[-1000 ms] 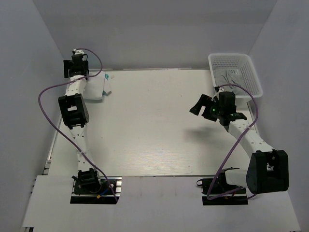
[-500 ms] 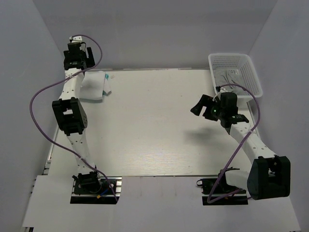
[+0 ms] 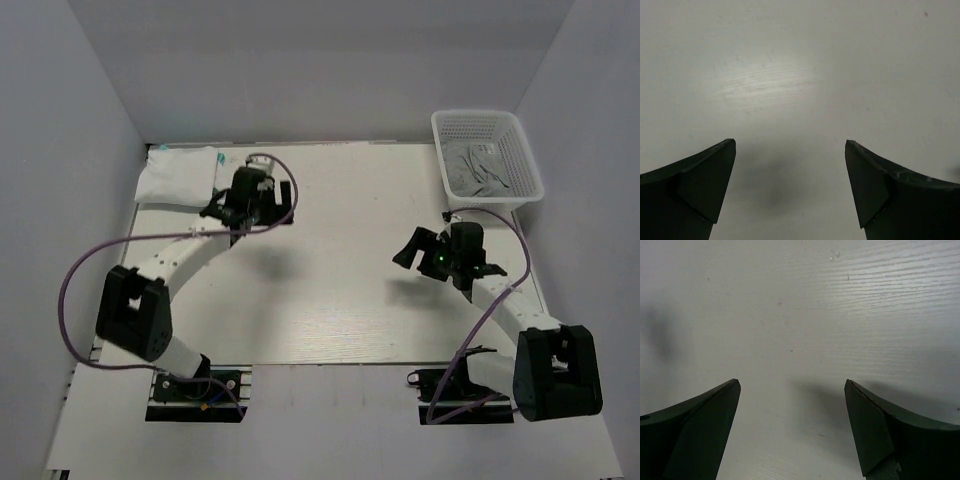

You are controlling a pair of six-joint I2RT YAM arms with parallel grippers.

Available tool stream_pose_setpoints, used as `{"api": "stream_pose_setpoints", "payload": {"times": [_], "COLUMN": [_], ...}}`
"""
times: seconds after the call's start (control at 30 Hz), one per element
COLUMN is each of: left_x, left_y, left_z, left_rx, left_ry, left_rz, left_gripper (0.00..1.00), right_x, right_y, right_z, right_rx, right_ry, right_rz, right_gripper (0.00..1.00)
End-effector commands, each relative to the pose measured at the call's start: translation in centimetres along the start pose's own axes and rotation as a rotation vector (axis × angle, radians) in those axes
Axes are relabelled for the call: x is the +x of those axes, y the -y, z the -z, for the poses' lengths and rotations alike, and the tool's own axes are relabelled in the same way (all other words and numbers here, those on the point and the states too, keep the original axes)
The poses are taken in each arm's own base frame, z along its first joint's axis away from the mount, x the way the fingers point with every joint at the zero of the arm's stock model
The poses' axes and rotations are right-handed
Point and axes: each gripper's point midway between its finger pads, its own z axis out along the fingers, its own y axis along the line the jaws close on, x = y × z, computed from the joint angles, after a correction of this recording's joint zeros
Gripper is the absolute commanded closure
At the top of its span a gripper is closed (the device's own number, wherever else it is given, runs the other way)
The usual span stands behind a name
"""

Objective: Fold and stack the t-shirts
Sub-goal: Put the neatly folded tshirt into the corner of the board with the left arm

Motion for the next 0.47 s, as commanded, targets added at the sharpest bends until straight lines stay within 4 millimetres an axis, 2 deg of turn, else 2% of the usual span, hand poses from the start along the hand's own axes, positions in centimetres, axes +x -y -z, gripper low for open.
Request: {"api": "stream_pose_setpoints", "payload": {"times": [0.0,0.03,0.1,0.13,0.17,0.23,0.3,0.37,0.43], "left_x": [3.4,5.9,7.6,9.5,8.7,9.7,8.7,9.0,7.9], "left_y": [2.7,3.4,3.9,3.9,4.1,4.2,5.0,4.9,5.1], "left_z": [2.6,3.7,5.0,5.4,6.8,7.7,8.8,8.8,9.2], "left_rx": [0.127,0.159,0.192,0.205,0.237,0.271,0.312,0.301,0.298], "left_ry": [0.024,0.012,0.014,-0.001,0.049,0.069,0.142,0.148,0.164], "left_rz": [0.043,0.032,0.03,0.029,0.035,0.029,0.028,0.015,0.019], "left_gripper": [0.0,0.0,0.0,0.0,0.0,0.0,0.0,0.0,0.0], "right_x": [-1.8,-2.9,-2.2,-2.2,-2.5,-2.1,-2.0,-1.6,-1.5], "right_y": [-1.1,-2.1,-1.9,-2.0,-2.1,-2.0,-1.9,-1.9,-1.9], "right_z": [0.8,1.4,1.7,1.7,2.1,2.1,2.2,2.2,2.3], "right_rx": [-0.067,-0.105,-0.118,-0.122,-0.126,-0.125,-0.132,-0.139,-0.137], "right_ry": [0.141,0.204,0.217,0.226,0.244,0.246,0.255,0.253,0.255], "right_rz": [0.027,0.041,0.039,0.041,0.041,0.042,0.034,0.026,0.021], "right_gripper": [0.09,0.09,0.09,0.09,0.09,0.09,0.09,0.09,0.09]}}
